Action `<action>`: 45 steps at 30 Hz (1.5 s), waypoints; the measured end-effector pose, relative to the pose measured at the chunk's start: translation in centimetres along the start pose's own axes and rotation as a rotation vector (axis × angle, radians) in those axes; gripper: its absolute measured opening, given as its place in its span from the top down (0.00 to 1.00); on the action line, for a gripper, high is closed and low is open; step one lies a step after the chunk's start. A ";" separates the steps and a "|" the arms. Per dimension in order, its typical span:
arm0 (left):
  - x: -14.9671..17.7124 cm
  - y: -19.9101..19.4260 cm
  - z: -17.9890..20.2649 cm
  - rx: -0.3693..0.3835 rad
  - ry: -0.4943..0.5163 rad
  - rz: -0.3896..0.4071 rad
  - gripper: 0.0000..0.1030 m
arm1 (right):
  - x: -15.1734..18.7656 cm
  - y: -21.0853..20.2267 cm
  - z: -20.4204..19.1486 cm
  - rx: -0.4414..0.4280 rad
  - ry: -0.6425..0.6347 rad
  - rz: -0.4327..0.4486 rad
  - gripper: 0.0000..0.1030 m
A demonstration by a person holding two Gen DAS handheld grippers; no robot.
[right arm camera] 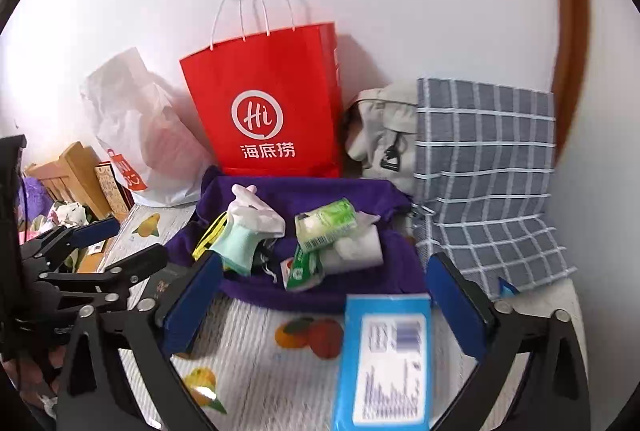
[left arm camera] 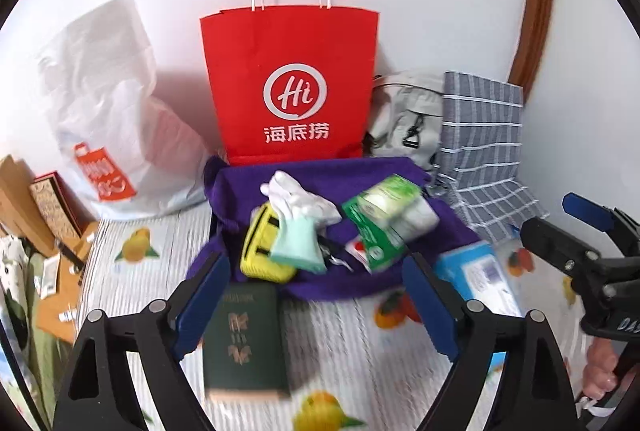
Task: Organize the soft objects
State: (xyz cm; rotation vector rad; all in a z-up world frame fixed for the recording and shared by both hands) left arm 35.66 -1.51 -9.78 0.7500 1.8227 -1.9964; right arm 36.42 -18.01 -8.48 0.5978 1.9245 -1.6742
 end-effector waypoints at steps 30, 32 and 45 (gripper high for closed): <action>15.6 -18.7 2.3 -0.057 -0.065 0.168 0.06 | 17.3 -19.7 -1.2 0.092 0.048 0.048 0.00; 15.9 -19.1 2.4 -0.054 -0.066 0.174 0.06 | 17.7 -20.3 -1.4 0.096 0.042 0.055 0.00; 16.6 -19.7 2.5 -0.056 -0.061 0.172 0.06 | 18.9 -21.3 -0.8 0.097 0.047 0.060 0.00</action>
Point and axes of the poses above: each gripper's, at about its wrist camera, not at the fingertips, and y roughly the way its jaws point, z to its right, x to its underside, the point moved 10 cm from there along y, roughly the way its jaws point, and after that the axes turned 9 degrees about -z, right-handed, at the moved point
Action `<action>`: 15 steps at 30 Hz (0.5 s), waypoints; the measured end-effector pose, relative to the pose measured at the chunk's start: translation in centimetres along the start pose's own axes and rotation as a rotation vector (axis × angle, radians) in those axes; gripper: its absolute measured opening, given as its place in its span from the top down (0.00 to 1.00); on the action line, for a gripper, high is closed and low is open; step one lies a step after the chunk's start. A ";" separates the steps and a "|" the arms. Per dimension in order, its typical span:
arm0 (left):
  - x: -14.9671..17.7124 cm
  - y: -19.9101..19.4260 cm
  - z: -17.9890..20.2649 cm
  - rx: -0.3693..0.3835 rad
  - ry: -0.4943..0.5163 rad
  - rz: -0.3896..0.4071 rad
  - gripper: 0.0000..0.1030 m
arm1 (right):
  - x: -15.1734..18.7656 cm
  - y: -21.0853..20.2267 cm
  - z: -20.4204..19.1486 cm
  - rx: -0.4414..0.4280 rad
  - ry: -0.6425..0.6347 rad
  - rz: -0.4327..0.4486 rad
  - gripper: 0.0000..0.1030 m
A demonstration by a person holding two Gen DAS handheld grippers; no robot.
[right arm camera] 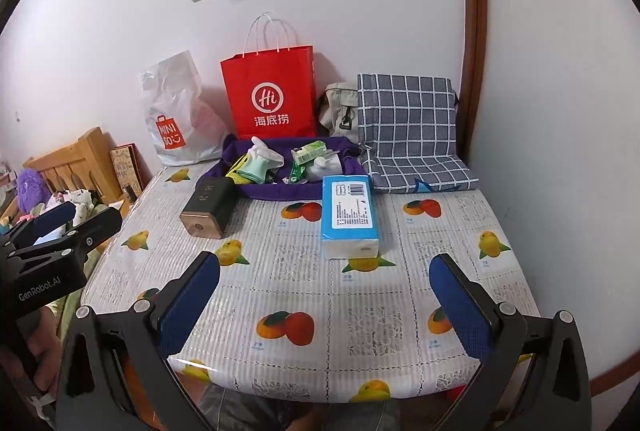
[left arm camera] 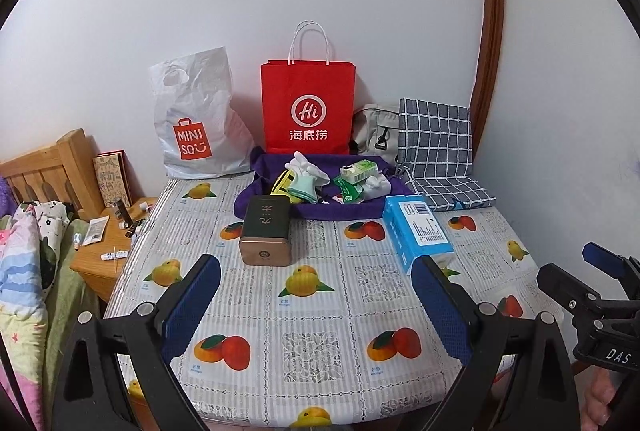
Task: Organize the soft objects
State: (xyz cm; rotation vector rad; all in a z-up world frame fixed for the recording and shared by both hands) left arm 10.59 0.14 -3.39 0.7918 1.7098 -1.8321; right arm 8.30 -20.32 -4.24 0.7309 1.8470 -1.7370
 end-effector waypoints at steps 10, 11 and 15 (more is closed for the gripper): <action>0.1 -0.1 0.2 0.000 0.003 0.000 0.06 | 0.3 -0.1 0.0 0.001 0.000 0.001 0.00; 0.1 -0.1 0.2 -0.001 0.003 -0.002 0.06 | 0.3 -0.1 0.1 0.002 0.001 0.001 0.00; 0.3 -0.1 0.3 -0.001 0.005 -0.003 0.06 | 0.3 -0.1 0.2 -0.003 0.005 0.002 0.00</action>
Point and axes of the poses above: each gripper's, at about its wrist camera, not at the fingertips, and y roughly the way its jaws point, z to its right, x to its underside, the point moved 10 cm from there along y, roughly the way its jaws point, and after that the axes turned 9 degrees about -z, right-handed, at the moved point
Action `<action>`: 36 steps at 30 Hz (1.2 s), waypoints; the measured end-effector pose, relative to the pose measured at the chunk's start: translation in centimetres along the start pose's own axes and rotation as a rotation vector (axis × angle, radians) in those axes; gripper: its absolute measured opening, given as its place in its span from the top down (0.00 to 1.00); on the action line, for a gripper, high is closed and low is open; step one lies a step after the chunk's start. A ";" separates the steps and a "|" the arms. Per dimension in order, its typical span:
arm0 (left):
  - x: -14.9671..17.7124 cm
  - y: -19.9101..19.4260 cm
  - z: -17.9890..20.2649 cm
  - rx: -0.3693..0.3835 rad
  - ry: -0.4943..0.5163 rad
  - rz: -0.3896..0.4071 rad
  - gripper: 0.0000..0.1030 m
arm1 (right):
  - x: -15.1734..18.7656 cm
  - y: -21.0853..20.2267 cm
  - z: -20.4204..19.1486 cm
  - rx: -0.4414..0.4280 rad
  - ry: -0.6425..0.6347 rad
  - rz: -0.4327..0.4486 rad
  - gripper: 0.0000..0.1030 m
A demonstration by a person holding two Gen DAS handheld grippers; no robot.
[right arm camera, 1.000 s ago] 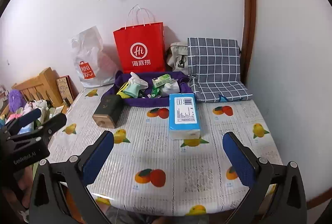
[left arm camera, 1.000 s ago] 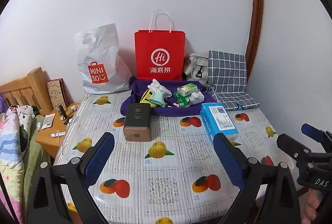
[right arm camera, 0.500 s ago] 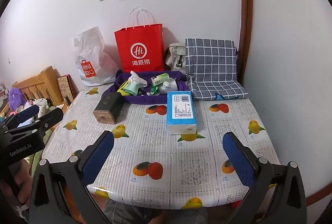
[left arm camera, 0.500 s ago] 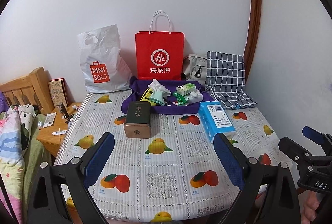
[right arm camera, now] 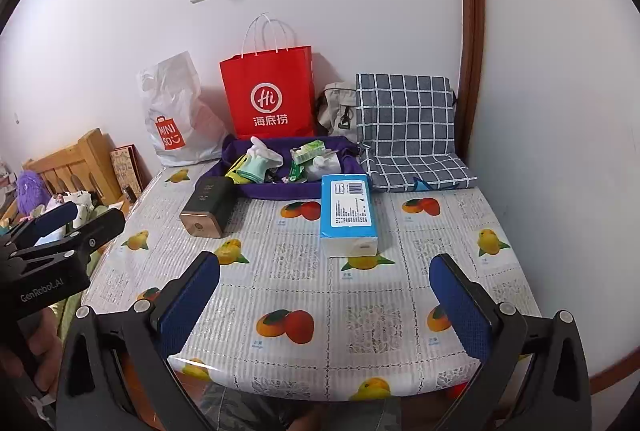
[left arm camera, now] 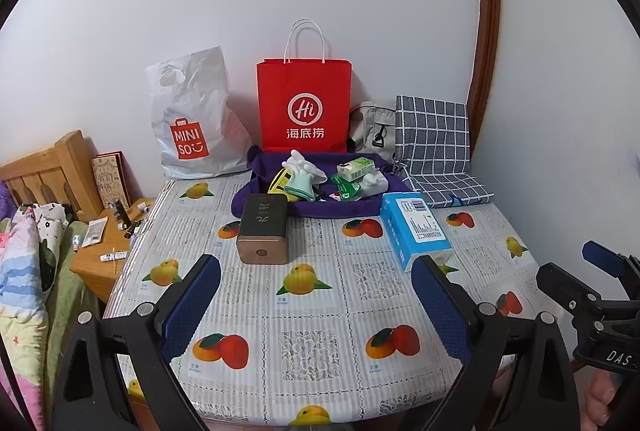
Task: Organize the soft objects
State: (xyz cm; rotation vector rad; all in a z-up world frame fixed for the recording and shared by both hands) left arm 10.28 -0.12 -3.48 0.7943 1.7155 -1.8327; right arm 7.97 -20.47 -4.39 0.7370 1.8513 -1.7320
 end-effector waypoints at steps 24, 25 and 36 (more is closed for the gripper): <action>0.0 -0.1 -0.2 0.002 0.005 0.000 0.06 | 0.1 -0.3 0.0 0.001 -0.007 0.007 0.00; 0.1 -0.1 -0.1 0.001 0.005 -0.001 0.06 | 0.2 -0.3 0.0 0.000 -0.007 0.008 0.00; 0.0 -0.1 -0.2 0.001 0.006 0.000 0.06 | 0.2 -0.4 0.1 -0.001 -0.008 0.013 0.00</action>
Point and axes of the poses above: each gripper's, at about its wrist camera, not at the fingertips, and y roughly the way its jaws point, z to its right, x to its underside, the point moved 10 cm from there along y, roughly the way its jaws point, and after that the axes turned 9 degrees about -z, right-handed, at the moved point
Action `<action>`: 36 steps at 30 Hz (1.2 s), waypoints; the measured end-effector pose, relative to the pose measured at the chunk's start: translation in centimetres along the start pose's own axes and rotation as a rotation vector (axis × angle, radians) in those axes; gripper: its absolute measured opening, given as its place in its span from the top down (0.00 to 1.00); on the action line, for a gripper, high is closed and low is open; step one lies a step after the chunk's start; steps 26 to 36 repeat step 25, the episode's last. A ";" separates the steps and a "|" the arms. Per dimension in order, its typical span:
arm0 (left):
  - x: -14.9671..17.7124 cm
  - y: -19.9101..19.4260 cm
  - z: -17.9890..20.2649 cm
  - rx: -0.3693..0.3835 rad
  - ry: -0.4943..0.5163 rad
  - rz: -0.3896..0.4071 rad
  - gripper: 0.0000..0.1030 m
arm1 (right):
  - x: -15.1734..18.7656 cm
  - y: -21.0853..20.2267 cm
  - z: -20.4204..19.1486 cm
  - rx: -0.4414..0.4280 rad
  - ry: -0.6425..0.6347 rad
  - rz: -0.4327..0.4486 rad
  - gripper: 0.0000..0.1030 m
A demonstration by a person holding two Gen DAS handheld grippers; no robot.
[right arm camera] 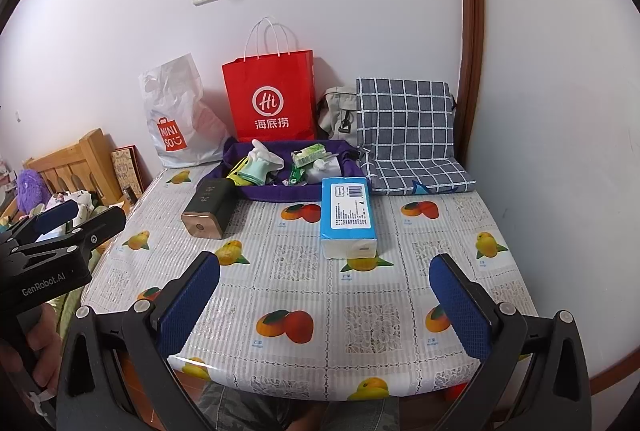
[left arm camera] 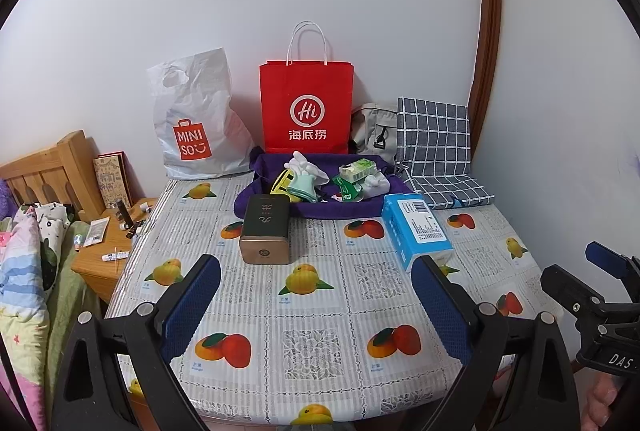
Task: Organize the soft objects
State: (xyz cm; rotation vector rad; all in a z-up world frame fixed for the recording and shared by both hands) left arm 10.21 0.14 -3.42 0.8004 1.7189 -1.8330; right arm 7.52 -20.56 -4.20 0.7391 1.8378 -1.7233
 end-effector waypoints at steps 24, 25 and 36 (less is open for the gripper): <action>-0.3 -0.4 -0.3 -0.009 -0.008 0.007 0.06 | -0.1 -0.4 0.0 0.001 -0.002 0.003 0.00; -0.4 -0.5 -0.3 -0.008 -0.011 0.013 0.06 | -0.1 -0.4 0.0 0.001 -0.004 0.003 0.00; -0.4 -0.5 -0.3 -0.008 -0.011 0.013 0.06 | -0.1 -0.4 0.0 0.001 -0.004 0.003 0.00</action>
Point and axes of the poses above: each gripper's, at about its wrist camera, not at the fingertips, and y roughly the way its jaws point, z to its right, x to its underside, the point moved 10 cm from there along y, roughly the way its jaws point, and after that the axes turned 9 degrees about -z, right-handed, at the moved point
